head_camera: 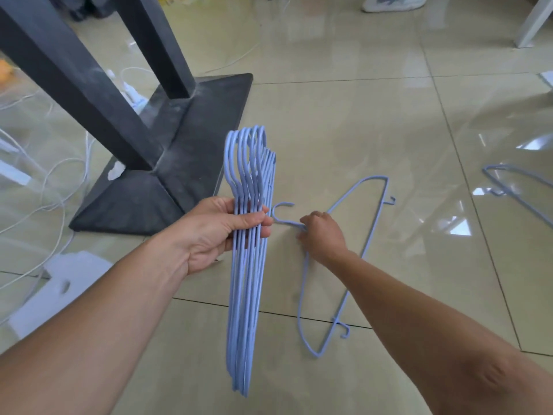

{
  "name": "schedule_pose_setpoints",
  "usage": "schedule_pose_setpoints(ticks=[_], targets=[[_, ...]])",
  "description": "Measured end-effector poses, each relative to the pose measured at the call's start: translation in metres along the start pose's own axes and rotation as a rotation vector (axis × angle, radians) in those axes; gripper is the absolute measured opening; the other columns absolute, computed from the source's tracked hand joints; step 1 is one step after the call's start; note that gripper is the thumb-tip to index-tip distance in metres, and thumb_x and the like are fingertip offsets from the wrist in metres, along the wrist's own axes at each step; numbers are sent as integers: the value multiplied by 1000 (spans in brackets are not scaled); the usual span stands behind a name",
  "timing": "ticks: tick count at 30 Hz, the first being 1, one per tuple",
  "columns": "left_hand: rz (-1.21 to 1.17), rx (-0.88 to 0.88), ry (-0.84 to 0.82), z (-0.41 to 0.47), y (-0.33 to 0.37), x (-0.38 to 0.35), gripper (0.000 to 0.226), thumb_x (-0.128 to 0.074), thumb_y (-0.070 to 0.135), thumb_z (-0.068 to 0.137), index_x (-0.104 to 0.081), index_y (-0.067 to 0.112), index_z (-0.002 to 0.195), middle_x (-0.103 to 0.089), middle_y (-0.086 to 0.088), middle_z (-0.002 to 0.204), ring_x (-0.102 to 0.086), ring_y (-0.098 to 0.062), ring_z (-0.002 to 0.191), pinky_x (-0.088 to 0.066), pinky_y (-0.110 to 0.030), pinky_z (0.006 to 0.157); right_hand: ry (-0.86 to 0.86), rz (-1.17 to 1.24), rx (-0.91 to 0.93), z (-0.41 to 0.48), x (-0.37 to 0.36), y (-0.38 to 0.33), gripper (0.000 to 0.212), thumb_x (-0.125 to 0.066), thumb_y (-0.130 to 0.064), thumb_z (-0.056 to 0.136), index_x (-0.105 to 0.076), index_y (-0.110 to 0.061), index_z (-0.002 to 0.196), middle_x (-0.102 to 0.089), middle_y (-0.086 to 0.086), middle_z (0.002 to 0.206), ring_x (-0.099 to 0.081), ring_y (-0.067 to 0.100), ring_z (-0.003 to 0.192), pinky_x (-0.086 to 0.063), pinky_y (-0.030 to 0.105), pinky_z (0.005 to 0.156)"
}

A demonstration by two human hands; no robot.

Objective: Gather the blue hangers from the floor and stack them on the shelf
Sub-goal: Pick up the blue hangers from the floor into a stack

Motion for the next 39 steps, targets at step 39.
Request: schedule_pose_setpoints(ticks=[39], targets=[[170, -124, -445, -14, 48, -179, 27, -74, -4, 76, -70, -5, 103, -71, -17, 84, -72, -21, 68, -58, -26, 61, 556, 963, -53, -141, 240, 12, 19, -71, 7, 82, -72, -2, 98, -78, 9, 89, -75, 26, 78, -62, 37, 69]])
Point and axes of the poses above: each hand's wrist, its own z-axis towards the middle knuckle, its own x-axis out of the back of the hand, y = z × x, the point moved 3 cm from there along z, towards the middle knuckle
